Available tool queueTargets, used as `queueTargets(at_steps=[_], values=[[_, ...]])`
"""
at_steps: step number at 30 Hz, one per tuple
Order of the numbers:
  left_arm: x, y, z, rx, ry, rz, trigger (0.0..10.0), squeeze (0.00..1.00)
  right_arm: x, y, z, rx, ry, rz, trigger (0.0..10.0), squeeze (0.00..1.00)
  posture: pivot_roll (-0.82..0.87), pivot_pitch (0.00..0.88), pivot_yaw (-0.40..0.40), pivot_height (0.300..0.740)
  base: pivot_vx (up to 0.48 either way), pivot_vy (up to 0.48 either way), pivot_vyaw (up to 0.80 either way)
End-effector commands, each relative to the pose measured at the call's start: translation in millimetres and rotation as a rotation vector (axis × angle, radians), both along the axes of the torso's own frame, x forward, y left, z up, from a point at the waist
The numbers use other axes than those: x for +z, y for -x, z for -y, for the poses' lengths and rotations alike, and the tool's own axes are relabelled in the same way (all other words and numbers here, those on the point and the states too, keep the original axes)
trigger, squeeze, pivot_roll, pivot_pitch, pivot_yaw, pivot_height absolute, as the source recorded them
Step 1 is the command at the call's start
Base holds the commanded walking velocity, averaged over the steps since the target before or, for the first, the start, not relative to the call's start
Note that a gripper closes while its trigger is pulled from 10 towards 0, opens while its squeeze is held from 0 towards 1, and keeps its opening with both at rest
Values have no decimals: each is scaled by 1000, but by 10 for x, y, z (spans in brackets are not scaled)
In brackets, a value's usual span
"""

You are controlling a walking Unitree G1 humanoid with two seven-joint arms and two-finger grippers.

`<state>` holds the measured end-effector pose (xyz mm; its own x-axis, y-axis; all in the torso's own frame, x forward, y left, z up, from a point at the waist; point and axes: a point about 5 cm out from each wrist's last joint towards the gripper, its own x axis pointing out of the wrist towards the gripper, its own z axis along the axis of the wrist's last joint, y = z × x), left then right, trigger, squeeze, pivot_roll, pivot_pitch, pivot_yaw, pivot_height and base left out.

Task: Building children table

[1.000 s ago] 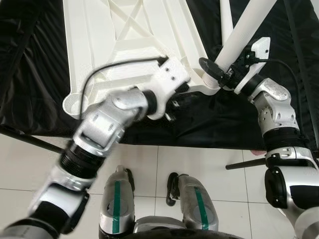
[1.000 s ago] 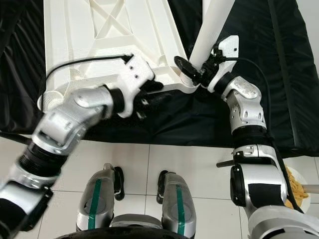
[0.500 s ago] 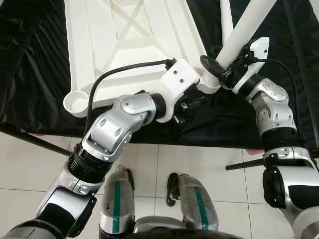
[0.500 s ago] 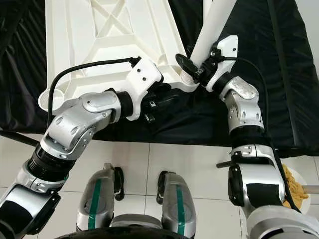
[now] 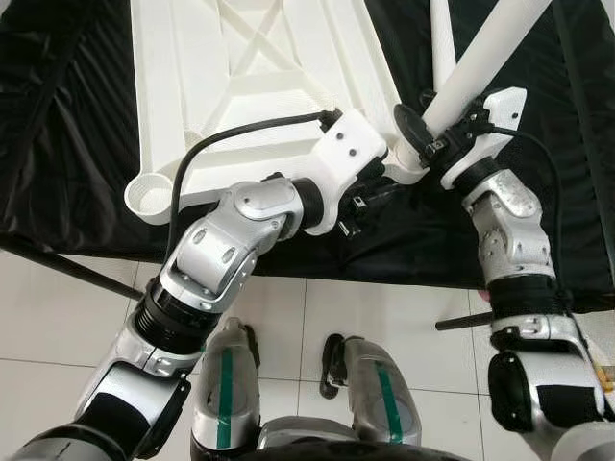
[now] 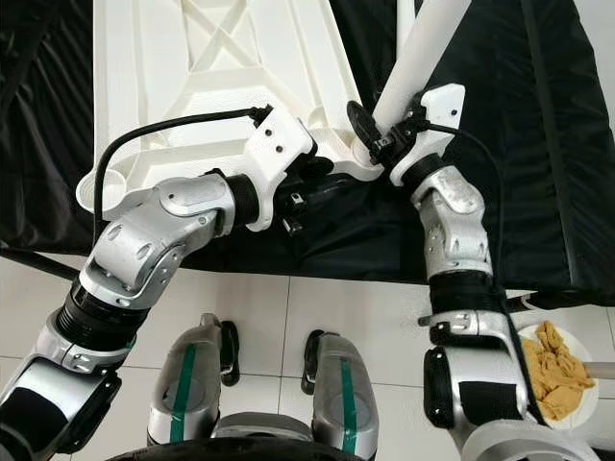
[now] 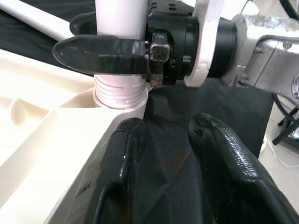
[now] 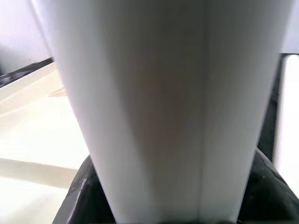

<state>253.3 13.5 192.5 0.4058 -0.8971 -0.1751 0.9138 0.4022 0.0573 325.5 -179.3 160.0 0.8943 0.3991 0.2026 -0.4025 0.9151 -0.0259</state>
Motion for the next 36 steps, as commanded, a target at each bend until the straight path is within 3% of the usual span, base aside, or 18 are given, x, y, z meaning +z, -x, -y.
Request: queueTargets(at_steps=[1, 9, 13, 18, 19, 27, 28, 35, 36], values=[[-8, -8, -16, 55, 0, -1, 10000, 0, -8, 21, 71, -81, -53, 0, 0, 0, 59, 86, -30, 740, 0, 0, 0], [-5, -6, -13, 63, 8, -4, 10000, 0, -25, 57, 17, -196, -77, -17, 0, 0, 63, 87, -41, 740, 0, 0, 0], [0, -11, -11, 73, 16, -6, 10000, 0, -81, 77, -37, -338, -105, -65, 0, 0, 63, 88, -46, 740, 0, 0, 0], [0, -11, -11, 75, 18, -7, 10000, 0, -104, 85, -57, -393, -113, -79, 0, 0, 62, 88, -48, 740, 0, 0, 0], [0, -12, -8, 77, 21, -8, 10000, 0, -141, 98, -90, -463, -124, -95, 0, 0, 62, 85, -51, 740, 0, 0, 0], [14, -21, -9, 85, 30, -6, 10000, 0, -193, 119, -202, -518, -147, -136, 0, 0, 61, 80, -52, 740, 0, 0, 0], [23, -30, -20, 89, 33, -3, 10000, 0, -200, 117, -226, -505, -156, -150, 9882, 0, 59, 72, -55, 740, 0, 0, 0], [36, -35, -48, 88, 36, 4, 10000, 0, -174, 114, -202, -441, -155, -146, 10000, 0, 56, 63, -60, 740, 0, 0, 0], [35, -33, -61, 86, 35, 6, 10000, 0, -153, 118, -178, -409, -150, -134, 10000, 1000, 55, 61, -61, 740, 0, 0, 0]])
